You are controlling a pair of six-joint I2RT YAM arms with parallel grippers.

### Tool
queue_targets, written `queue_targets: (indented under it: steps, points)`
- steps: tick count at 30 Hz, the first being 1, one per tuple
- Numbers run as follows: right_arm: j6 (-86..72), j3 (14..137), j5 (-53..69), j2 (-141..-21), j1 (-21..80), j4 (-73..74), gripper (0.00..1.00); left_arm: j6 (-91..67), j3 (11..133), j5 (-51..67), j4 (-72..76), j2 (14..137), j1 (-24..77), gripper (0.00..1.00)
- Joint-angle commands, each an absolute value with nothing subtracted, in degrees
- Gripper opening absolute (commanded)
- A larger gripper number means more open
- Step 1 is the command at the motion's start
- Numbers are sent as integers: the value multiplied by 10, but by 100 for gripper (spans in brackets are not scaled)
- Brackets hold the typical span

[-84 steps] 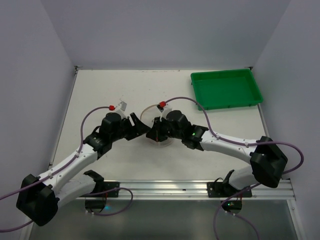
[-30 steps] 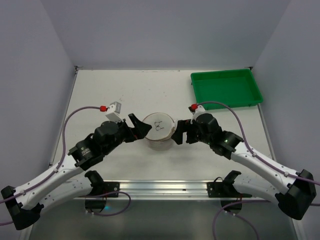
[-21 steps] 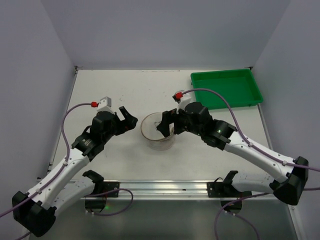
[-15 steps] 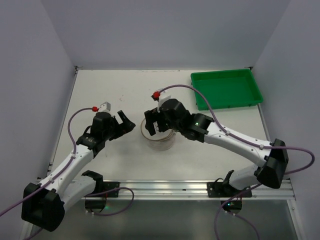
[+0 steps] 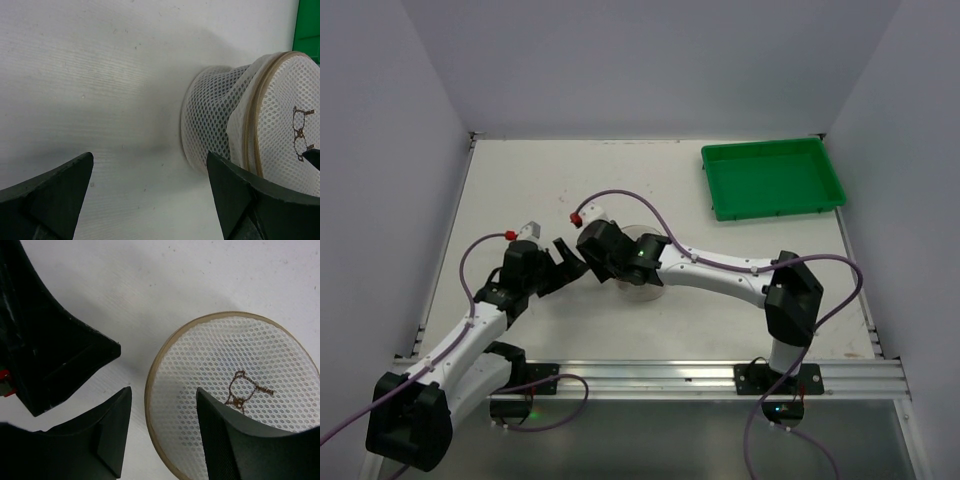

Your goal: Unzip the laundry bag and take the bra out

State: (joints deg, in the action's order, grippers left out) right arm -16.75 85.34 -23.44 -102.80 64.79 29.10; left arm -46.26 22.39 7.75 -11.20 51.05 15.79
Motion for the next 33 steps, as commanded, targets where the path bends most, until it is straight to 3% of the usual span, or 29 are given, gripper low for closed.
queue_targets:
  steps: [1, 19, 25, 33]
  points:
    - [-156, 883, -272, -1042, 654, 294, 53, -447, 214, 77, -87, 503, 151, 98]
    - [-151, 878, -299, -1088, 666, 285, 30, -445, 212, 86, -80, 510, 149, 97]
    - [-150, 868, -308, -1074, 669, 279, 0, -448, 213, 104, -72, 512, 150, 97]
    - [-159, 839, -301, -985, 669, 249, 0, -461, 235, 163, -48, 500, 150, 96]
